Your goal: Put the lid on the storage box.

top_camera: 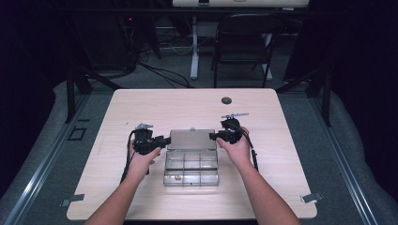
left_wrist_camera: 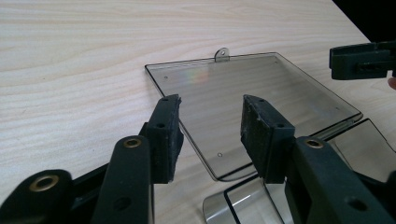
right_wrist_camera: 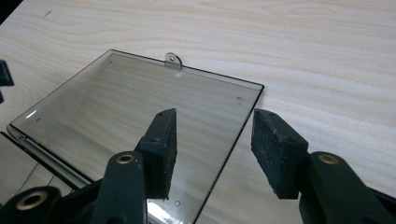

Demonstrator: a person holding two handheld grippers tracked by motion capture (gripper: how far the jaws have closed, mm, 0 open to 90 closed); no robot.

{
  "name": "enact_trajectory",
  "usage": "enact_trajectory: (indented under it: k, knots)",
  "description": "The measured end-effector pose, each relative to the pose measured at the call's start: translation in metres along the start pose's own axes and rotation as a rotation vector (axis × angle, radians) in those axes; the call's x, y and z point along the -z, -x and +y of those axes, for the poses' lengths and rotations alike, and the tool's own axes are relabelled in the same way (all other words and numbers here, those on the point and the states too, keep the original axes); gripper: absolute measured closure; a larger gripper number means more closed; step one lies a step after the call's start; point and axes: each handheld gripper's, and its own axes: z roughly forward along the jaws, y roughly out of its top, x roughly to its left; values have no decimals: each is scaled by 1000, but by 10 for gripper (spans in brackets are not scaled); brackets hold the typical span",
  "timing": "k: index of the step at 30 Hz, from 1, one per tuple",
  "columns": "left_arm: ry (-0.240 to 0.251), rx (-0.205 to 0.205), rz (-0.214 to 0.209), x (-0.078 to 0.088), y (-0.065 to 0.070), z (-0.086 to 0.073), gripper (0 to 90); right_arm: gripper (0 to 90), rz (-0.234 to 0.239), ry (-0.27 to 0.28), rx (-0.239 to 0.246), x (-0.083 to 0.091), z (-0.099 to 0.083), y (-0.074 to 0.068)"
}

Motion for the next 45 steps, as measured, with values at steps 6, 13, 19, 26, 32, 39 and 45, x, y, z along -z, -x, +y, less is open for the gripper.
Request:
enact_trajectory:
  k: [6,13,19,26,32,39,45]
  knots:
    - [-21,12,11,-8,-2,5,547,507,1,-14,21,-2,-2,-2]
    - [-34,37,15,-15,-5,8,532,499,10,-17,12,-3,-3,-2]
    - [-59,41,20,-22,-5,11,532,498,13,-24,6,-4,-5,-2]
    - [-88,59,17,-29,-7,12,526,490,28,-28,-13,-7,-9,0]
    - [-111,64,11,-34,-7,10,517,469,44,-38,-28,-9,-10,1]
    - [-122,62,5,-38,-5,9,512,464,51,-54,-49,-11,-11,3]
    - [-127,59,10,-39,-4,9,507,459,68,-68,-63,-14,-12,2]
